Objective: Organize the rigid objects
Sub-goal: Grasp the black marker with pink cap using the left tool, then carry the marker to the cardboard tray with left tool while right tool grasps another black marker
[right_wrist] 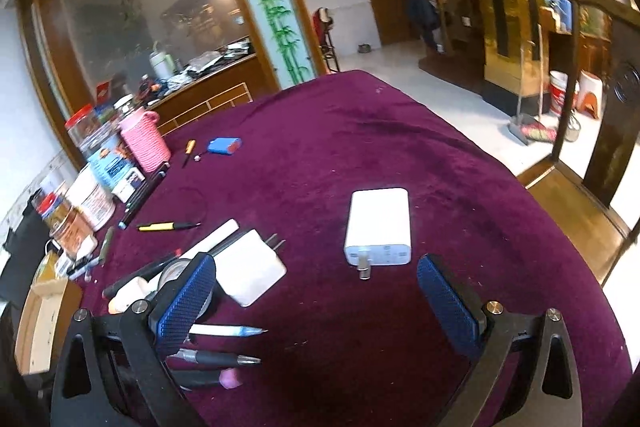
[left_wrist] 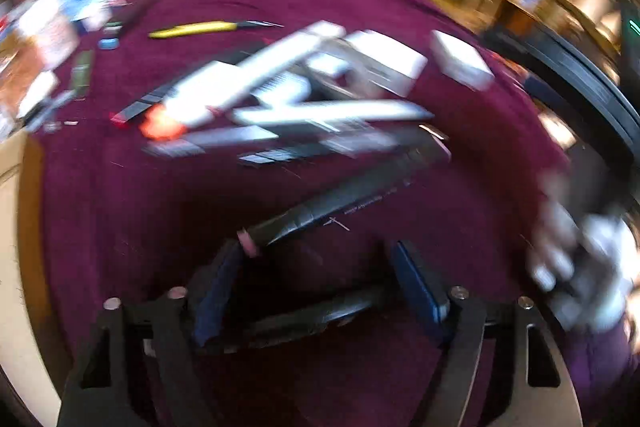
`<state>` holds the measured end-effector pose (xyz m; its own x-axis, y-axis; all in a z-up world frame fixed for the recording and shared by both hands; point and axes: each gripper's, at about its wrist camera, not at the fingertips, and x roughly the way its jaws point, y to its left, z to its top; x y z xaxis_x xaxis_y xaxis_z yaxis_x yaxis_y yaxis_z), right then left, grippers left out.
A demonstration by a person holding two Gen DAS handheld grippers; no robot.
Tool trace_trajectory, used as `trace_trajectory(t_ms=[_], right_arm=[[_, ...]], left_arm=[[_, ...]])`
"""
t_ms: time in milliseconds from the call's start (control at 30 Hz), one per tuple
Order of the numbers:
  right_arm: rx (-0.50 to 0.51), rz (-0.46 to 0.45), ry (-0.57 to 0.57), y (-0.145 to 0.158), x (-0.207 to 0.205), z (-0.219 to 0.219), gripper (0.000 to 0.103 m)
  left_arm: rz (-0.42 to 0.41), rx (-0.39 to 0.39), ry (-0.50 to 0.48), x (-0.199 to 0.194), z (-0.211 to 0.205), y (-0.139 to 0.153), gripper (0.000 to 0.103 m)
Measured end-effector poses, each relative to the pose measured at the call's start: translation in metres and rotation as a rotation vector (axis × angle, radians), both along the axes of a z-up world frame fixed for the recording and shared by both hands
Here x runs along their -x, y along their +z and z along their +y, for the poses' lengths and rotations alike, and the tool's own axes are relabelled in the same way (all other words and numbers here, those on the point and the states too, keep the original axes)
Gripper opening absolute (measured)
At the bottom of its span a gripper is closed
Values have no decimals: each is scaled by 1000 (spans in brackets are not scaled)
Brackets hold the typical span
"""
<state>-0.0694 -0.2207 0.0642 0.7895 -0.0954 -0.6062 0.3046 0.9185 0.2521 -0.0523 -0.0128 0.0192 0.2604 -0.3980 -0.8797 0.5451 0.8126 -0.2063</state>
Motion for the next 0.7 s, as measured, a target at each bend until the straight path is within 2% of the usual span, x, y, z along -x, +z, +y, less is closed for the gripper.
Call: trace_trajectory(t_ms=[33, 100, 200, 233, 367, 567, 667, 700], right_arm=[[2, -3, 2, 1, 1, 1, 102], [-2, -6, 0, 1, 2, 0, 102], [-27, 8, -6, -2, 0, -4, 102], [-34, 11, -10, -2, 0, -5, 102], [-54, 14, -37, -4, 1, -10, 102], [-63, -6, -70, -1, 6, -16, 102], [-63, -13, -82, 1, 8, -19, 102], [-66, -13, -83, 1, 8, -20, 102]], left_arm=[[9, 21, -25, 8, 0, 5, 59], [-42, 24, -17, 18, 0, 18, 58], [-173, -34, 31, 26, 4, 34, 58], [-184, -41, 31, 25, 3, 35, 58], [-182, -49, -22, 31, -19, 29, 58], [-207, -124, -143, 24, -70, 11, 58], [-209, -191, -172, 21, -92, -2, 50], [-211, -173, -169, 20, -94, -2, 41]])
